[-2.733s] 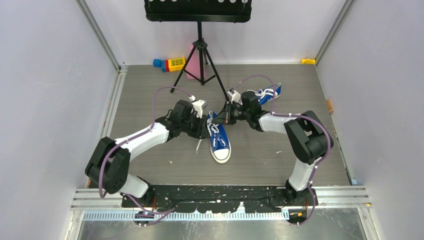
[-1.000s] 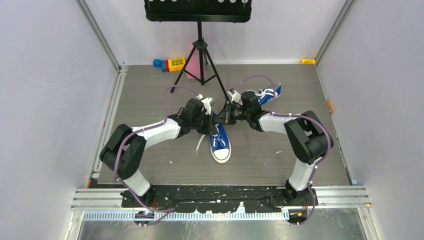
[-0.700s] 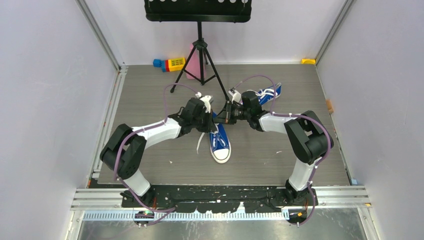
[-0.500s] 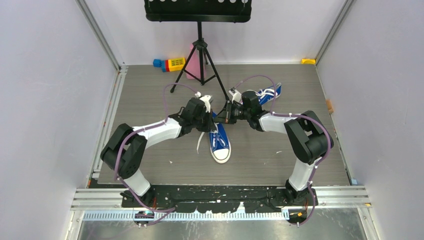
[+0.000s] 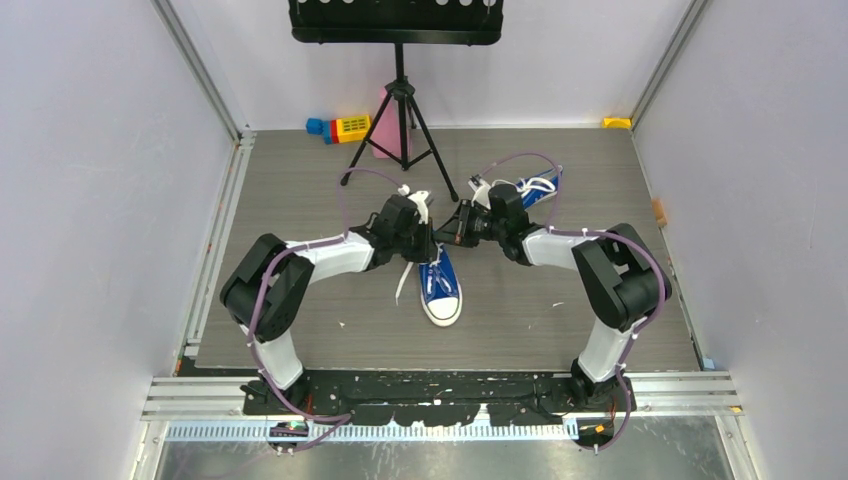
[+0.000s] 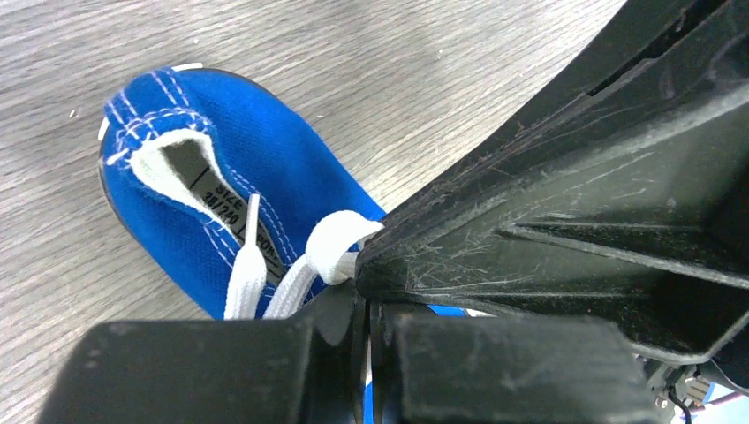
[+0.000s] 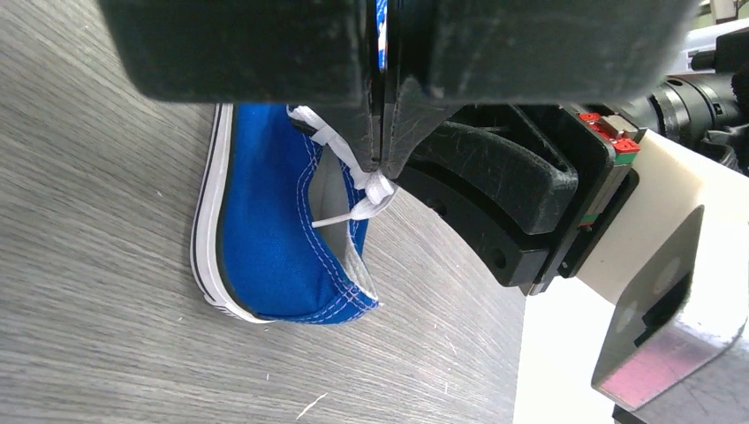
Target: Tie the shoes
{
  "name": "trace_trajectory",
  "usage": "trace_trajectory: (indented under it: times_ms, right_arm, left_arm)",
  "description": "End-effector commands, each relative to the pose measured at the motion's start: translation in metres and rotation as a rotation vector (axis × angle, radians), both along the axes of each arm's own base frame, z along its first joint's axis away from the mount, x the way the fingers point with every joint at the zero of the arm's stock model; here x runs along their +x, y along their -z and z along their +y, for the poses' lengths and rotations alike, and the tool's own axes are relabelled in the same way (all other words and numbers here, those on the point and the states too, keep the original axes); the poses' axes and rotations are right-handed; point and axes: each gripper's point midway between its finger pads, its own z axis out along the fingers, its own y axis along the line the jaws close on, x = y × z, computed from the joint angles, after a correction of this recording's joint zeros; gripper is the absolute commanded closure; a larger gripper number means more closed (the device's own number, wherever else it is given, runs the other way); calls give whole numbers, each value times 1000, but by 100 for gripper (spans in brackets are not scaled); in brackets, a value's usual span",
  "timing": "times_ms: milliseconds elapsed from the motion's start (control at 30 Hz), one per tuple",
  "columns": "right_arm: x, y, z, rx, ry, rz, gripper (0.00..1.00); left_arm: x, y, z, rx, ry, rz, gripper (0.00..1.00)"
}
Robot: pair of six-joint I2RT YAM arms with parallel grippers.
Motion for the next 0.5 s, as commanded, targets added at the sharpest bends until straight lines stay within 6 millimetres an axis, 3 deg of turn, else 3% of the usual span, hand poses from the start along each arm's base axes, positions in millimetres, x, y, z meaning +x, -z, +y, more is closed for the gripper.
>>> trace_trajectory:
  times_ms: [0,233,467]
  right_arm:
    - [-7,-45,9,69,-28,-73,100]
    - [0,-42,5,17,24,-40,100]
    - [3,-33,-3,-44,87,20,99]
  left_arm:
    - [18,-20,-16,-67,34,-84,100]
    - [-12,-27,-28,-220,178,51,100]
    - [-15,-18,-26,-418,213,187,100]
